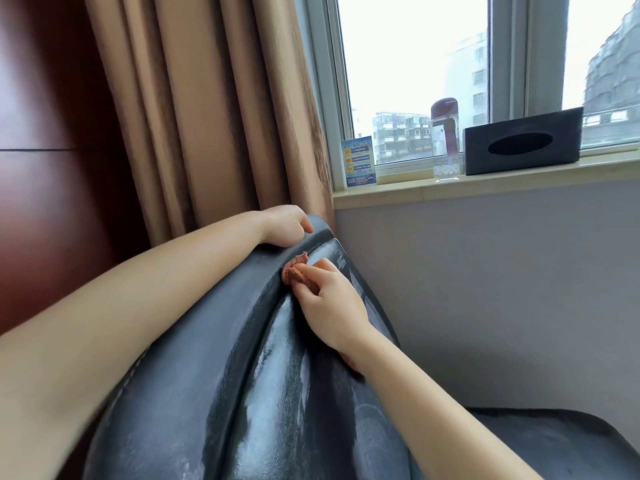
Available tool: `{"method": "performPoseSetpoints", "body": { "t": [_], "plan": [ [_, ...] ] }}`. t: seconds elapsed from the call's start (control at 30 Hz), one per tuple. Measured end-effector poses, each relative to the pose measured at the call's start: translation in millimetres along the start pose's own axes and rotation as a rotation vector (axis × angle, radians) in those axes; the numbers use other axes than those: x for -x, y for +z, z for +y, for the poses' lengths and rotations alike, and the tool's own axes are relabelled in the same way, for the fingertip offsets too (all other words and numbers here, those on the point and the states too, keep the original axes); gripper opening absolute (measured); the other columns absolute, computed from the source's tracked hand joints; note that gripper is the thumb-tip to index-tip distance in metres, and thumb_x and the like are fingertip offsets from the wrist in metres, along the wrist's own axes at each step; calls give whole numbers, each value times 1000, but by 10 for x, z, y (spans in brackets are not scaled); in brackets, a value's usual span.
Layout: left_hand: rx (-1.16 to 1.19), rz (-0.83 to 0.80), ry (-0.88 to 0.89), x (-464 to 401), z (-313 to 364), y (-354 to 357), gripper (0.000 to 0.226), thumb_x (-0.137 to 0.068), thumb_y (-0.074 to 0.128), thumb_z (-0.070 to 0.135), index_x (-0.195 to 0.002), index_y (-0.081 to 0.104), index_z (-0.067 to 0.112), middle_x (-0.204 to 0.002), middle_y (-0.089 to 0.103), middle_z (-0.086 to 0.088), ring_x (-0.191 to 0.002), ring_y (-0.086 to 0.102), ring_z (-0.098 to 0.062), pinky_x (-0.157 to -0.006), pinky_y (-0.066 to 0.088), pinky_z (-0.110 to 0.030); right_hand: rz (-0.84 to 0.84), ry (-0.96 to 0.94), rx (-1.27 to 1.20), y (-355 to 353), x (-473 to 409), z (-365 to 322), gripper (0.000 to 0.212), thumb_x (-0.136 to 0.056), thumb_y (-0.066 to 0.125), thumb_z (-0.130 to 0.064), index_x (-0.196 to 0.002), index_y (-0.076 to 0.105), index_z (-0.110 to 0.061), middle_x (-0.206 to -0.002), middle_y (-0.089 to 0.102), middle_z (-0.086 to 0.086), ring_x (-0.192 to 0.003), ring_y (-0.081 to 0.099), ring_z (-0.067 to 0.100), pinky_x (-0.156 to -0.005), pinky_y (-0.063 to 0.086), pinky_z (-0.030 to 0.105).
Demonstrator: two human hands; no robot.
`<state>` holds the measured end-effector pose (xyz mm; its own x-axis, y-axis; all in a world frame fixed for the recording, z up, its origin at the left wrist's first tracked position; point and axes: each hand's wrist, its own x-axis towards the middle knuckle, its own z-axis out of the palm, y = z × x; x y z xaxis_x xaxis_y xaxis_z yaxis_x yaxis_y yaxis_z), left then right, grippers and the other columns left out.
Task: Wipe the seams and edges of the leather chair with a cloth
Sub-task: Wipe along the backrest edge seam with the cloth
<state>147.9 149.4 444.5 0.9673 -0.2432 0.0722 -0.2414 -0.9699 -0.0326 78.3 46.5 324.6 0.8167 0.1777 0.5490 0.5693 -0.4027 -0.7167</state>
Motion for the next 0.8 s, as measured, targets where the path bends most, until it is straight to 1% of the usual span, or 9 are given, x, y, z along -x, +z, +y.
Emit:
{"method": "performPoseSetpoints", "body": {
  "t": [0.07, 0.13, 0.2, 0.27, 0.37, 0.53, 0.6, 0.7, 0.8],
  "plan": [
    [-15, -2, 22, 9, -16, 10, 33, -85, 37, -3, -95, 64, 11, -102, 62, -3, -96, 53, -19, -79, 39, -25, 13, -2, -9, 21, -23, 7, 18, -94, 45, -35, -88, 61, -31, -89, 48, -5, -82, 55, 16, -76, 47, 39],
    [-12, 24, 21, 16, -18, 13, 37, -87, 39, -2, -109, 66, 9, -112, 64, -3, -107, 55, -20, -82, 39, -22, 22, 4, -40, 46, -27, 15, 18, -94, 46, -35, -86, 61, -31, -90, 49, -5, -84, 55, 14, -79, 47, 40],
    [1, 61, 14, 39, 9, 1, 40, -89, 41, 1, -122, 62, 10, -128, 60, -4, -119, 52, -19, -94, 40, -24, 27, 18, -50, 49, -23, 14, 19, -94, 46, -35, -84, 61, -29, -89, 50, -6, -85, 55, 13, -80, 47, 40],
    [3, 59, 20, 86, 35, -17, 42, -90, 42, 2, -127, 59, 12, -134, 56, -3, -123, 50, -17, -101, 39, -26, 27, 36, -39, 34, -27, 3, 20, -94, 46, -36, -86, 63, -29, -89, 50, -7, -85, 56, 13, -80, 47, 39],
    [-32, 6, 27, 169, 68, -58, 42, -90, 42, 2, -127, 58, 13, -135, 55, -1, -123, 50, -17, -101, 39, -25, 18, 55, -25, -9, -19, -32, 22, -95, 45, -37, -83, 62, -29, -87, 49, -7, -85, 55, 15, -82, 47, 41],
    [-167, -157, 49, 479, 83, -105, 37, -87, 41, 0, -110, 66, 12, -123, 62, -2, -114, 54, -21, -99, 43, -32, 5, 93, -7, -30, 43, -127, 23, -95, 44, -41, -87, 64, -33, -89, 49, -5, -87, 54, 15, -83, 46, 37],
    [-185, -157, 36, 604, 65, -125, 38, -87, 38, -2, -113, 64, 10, -124, 60, -2, -114, 53, -22, -101, 41, -31, 2, 104, 3, -46, 102, -187, 24, -95, 45, -41, -90, 66, -31, -92, 51, -3, -89, 54, 15, -83, 45, 36],
    [-220, -143, 45, 756, 21, -116, 33, -85, 36, -1, -105, 63, 5, -120, 62, -6, -114, 54, -25, -101, 42, -39, -24, 90, 5, -85, 284, -328, 22, -95, 46, -39, -84, 63, -30, -89, 49, -4, -88, 54, 16, -82, 44, 35],
    [-244, -90, 35, 941, 64, -64, 27, -86, 34, 2, -87, 56, 18, -114, 61, -3, -112, 52, -22, -100, 41, -38, -41, 58, -13, -116, 572, -464, 22, -94, 46, -37, -84, 64, -28, -84, 47, -7, -85, 54, 15, -82, 45, 37]
  ]
}}
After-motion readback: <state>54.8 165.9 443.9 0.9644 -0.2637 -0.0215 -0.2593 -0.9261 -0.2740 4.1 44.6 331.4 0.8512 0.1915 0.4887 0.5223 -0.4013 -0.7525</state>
